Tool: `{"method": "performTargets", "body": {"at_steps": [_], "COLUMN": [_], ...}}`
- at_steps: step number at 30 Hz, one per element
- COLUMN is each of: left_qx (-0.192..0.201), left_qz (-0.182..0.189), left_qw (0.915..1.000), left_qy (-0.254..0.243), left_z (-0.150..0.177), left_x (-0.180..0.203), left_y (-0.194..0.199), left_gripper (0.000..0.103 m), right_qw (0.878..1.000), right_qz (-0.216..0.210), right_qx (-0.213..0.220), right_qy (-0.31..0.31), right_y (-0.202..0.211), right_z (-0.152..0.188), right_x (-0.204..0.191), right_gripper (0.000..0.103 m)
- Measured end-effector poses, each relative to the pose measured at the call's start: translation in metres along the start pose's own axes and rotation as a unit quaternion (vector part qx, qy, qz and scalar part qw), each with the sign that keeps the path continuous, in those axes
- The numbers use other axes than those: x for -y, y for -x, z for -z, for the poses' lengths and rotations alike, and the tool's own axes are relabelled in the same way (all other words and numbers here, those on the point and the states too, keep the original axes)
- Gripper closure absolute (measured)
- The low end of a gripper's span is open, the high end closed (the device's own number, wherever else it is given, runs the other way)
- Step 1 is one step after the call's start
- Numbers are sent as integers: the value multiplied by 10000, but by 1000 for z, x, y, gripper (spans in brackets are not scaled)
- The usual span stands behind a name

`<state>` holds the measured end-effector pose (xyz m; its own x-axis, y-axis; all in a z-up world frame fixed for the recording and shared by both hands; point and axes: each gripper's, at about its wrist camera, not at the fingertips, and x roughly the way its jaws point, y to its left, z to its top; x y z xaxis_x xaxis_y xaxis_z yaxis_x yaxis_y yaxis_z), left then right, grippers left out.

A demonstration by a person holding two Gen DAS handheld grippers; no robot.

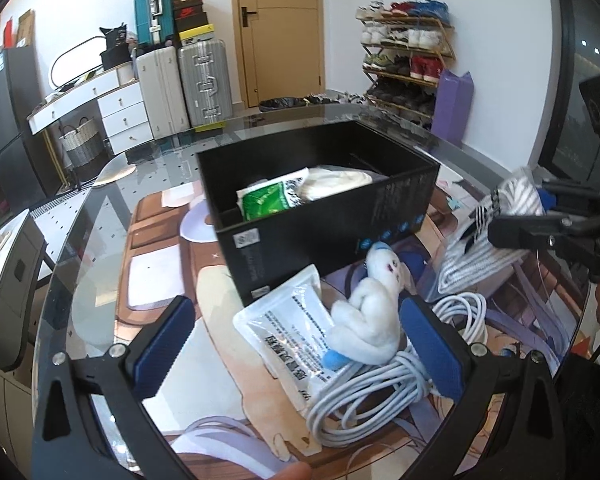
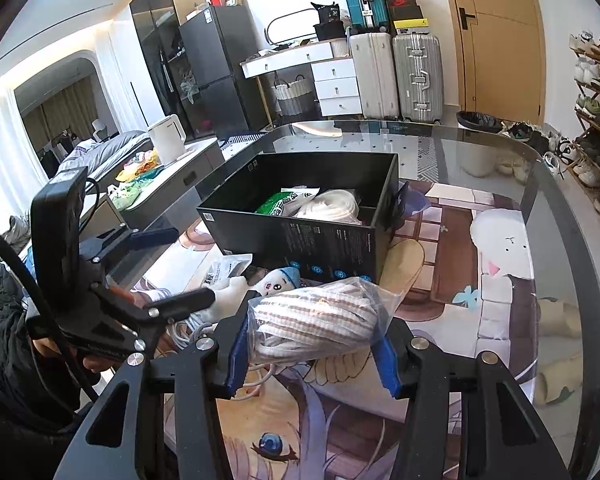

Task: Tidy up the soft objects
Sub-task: 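Close the right tool on the clear striped-cloth bag and lift it, then grasp the white plush toy with the left tool while the right tool holds the bag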

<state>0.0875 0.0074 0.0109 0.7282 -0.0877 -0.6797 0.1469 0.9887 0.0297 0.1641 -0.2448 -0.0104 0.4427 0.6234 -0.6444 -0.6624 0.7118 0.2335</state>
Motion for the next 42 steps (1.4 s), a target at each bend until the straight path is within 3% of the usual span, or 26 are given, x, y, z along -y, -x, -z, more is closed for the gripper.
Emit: {"method": "performTargets", "body": {"at_steps": [20,32,39,42], "left_qx": [-124,-253,-300,-288], "left_qz": [306,694,838,955], "left_qw": [9994,9972,9957,9947], "left_qy": [-111,-119,-250,-264], "left_z": [-5,-1,3,3], "left_x": [4,9,19,21], "left_y": [-7,-12,-13,-12], "left_gripper": [3,43,56,67], "right_qw": [9998,9997,9997,9997], "right_qz": [-126,-152,-166,-167], "right_qx": [-92,-142,-167,-170], "right_qy": [-157,-124,-103,-93], "right_y": [-23,-23,-24,-24], "right_z": [5,5,6,6], "right_x": [10,8,8,8], "right_gripper": [51,51,51,51]}}
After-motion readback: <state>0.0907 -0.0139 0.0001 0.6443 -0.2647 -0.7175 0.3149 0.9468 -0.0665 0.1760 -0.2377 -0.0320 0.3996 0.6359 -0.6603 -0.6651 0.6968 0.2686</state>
